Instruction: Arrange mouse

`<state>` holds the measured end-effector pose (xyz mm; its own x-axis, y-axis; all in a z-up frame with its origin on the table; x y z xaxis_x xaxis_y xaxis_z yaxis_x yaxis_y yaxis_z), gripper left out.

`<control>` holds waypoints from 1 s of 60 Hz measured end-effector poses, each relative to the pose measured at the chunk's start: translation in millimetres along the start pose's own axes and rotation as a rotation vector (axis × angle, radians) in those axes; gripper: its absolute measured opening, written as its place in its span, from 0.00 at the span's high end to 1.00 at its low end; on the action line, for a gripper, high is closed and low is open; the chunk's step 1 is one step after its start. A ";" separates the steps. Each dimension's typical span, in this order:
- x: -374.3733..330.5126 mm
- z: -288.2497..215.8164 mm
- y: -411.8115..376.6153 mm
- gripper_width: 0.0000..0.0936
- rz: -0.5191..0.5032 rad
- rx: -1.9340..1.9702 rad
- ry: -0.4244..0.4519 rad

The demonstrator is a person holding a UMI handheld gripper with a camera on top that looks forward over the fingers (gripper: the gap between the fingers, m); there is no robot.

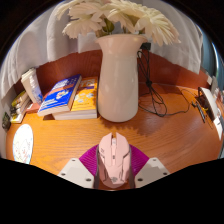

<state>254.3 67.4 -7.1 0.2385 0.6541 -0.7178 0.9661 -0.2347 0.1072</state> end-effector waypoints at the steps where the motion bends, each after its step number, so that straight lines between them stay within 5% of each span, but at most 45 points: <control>1: -1.3 -0.1 0.5 0.57 0.007 0.001 -0.005; 17: -102.4 -83.2 -67.9 0.56 0.038 0.068 0.161; 32: -185.7 -153.4 -228.5 0.55 -0.064 0.031 0.315; 44: -147.0 -90.6 -335.1 0.56 -0.122 -0.035 0.198; 60: -84.4 12.2 -358.3 0.56 -0.101 -0.084 0.008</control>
<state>-113.2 87.5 6.7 0.1402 0.6773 -0.7222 0.9900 -0.1068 0.0921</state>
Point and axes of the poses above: the point between the fingertips, and its own axes, seen from behind it with the camera up: y to the right, z down, x forward, the way the camera looks, the point moved 1 cm from there along -x, backward, against the way the camera looks, and after that the axes turned 9 degrees about z, right-handed, at the moved point
